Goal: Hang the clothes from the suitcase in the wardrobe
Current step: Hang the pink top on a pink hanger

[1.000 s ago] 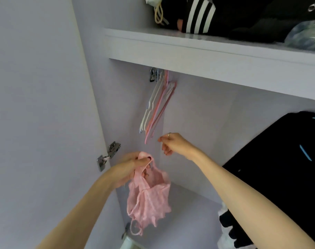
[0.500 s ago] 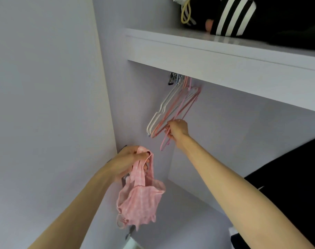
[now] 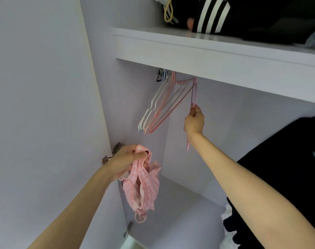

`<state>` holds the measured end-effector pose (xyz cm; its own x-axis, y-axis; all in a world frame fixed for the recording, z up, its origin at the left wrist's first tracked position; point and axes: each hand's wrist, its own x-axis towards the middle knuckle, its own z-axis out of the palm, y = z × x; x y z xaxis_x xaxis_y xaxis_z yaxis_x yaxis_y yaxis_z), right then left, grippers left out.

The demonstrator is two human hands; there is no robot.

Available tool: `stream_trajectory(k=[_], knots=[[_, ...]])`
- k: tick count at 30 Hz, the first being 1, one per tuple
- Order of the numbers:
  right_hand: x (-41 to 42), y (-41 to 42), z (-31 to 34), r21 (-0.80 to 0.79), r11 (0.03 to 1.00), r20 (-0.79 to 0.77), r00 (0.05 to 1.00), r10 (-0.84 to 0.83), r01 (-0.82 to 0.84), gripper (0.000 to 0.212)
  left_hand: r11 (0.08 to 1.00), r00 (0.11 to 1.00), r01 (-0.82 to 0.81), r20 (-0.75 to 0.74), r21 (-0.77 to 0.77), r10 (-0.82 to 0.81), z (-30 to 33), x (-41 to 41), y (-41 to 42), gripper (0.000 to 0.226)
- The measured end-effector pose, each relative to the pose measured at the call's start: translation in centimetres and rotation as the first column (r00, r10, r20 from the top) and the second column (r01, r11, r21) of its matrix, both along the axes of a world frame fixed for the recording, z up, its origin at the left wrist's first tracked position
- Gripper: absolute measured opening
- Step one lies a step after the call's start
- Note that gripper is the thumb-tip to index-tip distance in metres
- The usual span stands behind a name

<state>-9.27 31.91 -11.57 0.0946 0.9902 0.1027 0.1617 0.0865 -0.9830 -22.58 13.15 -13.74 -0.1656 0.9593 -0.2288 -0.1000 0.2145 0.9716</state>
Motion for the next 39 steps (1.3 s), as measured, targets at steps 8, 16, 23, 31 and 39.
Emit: stream_trajectory(k=[8, 16, 23, 31, 39], knots=[[3.5, -1.4, -0.1, -0.03, 0.991, 0.029, 0.991, -0.131, 0.132, 0.036, 1.0, 1.0, -0.004, -0.024, -0.016, 0.004, 0.2, 0.9, -2.6, 0.011], [7.2, -3.4, 0.5, -0.053, 0.971, 0.024, 0.972, -0.232, 0.233, 0.041, 1.0, 0.999, 0.022, -0.023, -0.008, -0.022, 0.4, 1.8, -4.5, 0.011], [10.8, -5.8, 2.3, -0.053, 0.987, -0.089, 0.984, -0.155, 0.15, 0.037, 0.995, 0.994, 0.053, -0.087, -0.079, -0.06, -1.2, 2.9, -7.1, 0.013], [11.5, -7.6, 5.9, -0.02, 0.992, -0.014, 0.992, -0.129, 0.128, 0.033, 0.996, 0.99, 0.031, -0.132, -0.081, -0.041, -0.8, 4.4, -8.8, 0.013], [12.4, -14.4, 0.9, -0.167, 0.986, -0.075, 0.997, -0.02, 0.007, 0.025, 0.997, 0.992, -0.015, -0.123, -0.072, 0.006, 0.0, 6.2, -9.0, 0.02]])
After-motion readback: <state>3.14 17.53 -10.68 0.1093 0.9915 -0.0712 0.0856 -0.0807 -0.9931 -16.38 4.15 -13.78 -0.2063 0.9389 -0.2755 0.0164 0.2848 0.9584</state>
